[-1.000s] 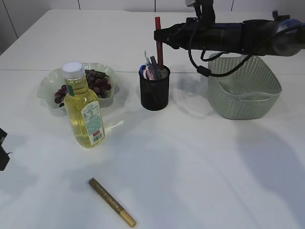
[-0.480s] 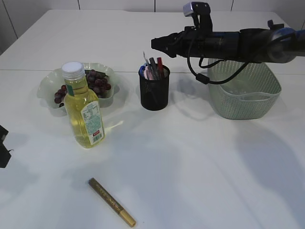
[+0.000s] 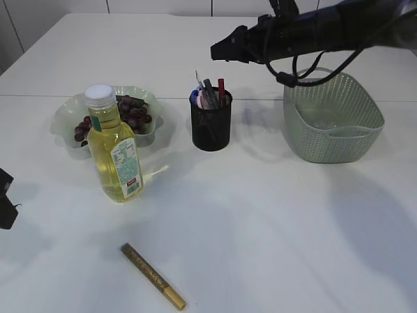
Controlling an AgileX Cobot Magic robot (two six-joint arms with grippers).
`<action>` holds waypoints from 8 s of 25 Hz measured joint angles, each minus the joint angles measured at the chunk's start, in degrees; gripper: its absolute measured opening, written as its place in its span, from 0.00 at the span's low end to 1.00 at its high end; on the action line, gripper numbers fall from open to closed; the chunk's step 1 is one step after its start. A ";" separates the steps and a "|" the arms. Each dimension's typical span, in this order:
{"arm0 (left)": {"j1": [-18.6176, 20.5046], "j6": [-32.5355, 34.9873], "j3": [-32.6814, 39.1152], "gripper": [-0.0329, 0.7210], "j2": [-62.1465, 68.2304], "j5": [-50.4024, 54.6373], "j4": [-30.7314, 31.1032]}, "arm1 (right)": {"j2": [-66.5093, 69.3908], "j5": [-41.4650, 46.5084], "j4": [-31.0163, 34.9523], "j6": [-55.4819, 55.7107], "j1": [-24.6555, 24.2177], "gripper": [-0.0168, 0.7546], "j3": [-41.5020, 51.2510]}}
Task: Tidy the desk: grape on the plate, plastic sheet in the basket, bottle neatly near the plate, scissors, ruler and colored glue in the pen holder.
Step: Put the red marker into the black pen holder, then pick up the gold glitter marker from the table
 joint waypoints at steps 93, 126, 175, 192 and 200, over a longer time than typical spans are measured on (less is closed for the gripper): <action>-27.70 91.77 -6.08 0.53 24.00 -17.49 4.62 | -58.43 10.94 -56.68 58.05 0.92 0.48 50.64; -27.70 97.49 -6.52 0.56 34.65 -22.51 4.66 | -58.43 11.04 -56.42 58.05 1.05 0.48 50.64; -27.70 99.40 -6.95 0.16 36.62 -22.76 4.66 | -58.43 11.04 -56.42 57.95 1.05 0.48 50.64; -27.70 99.43 -6.95 0.13 36.62 -21.86 -3.55 | -58.43 11.04 -56.42 57.82 1.05 0.48 50.64; -27.70 99.43 -6.95 0.13 33.43 -22.67 -14.93 | -58.43 10.93 -56.42 57.74 1.05 0.48 50.64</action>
